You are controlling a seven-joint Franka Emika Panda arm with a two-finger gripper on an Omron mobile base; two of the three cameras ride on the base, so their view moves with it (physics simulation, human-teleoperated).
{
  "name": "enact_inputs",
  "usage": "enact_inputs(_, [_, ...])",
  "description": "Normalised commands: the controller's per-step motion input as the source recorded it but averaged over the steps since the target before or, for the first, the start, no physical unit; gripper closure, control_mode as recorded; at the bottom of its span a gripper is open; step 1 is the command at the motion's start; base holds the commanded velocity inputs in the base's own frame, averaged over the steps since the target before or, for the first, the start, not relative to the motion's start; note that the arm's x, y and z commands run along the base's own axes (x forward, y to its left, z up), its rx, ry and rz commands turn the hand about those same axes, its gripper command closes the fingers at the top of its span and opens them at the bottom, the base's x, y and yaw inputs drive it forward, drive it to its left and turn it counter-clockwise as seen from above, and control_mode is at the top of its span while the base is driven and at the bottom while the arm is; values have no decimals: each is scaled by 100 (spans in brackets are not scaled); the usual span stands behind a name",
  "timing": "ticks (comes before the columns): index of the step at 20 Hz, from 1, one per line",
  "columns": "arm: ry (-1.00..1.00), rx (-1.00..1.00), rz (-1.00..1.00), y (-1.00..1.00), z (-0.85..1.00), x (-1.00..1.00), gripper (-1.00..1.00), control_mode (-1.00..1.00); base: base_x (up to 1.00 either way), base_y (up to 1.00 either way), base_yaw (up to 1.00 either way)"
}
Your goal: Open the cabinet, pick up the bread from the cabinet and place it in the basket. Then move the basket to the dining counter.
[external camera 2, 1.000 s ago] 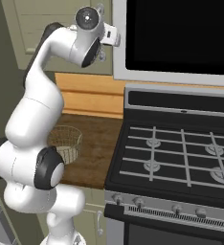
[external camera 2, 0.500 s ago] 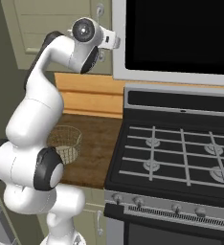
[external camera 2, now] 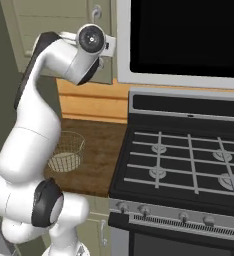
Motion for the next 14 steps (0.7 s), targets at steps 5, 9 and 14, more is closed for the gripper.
enact_inputs(5, [-6,0,14,100,-2,-100,100,-100,0,0,0])
enact_inputs(9, [0,0,5,100,-2,-99,100,-100,0,0,0])
enact_inputs(14, [-1,-6,-5,100,11,-100,100,-100,0,0,0])
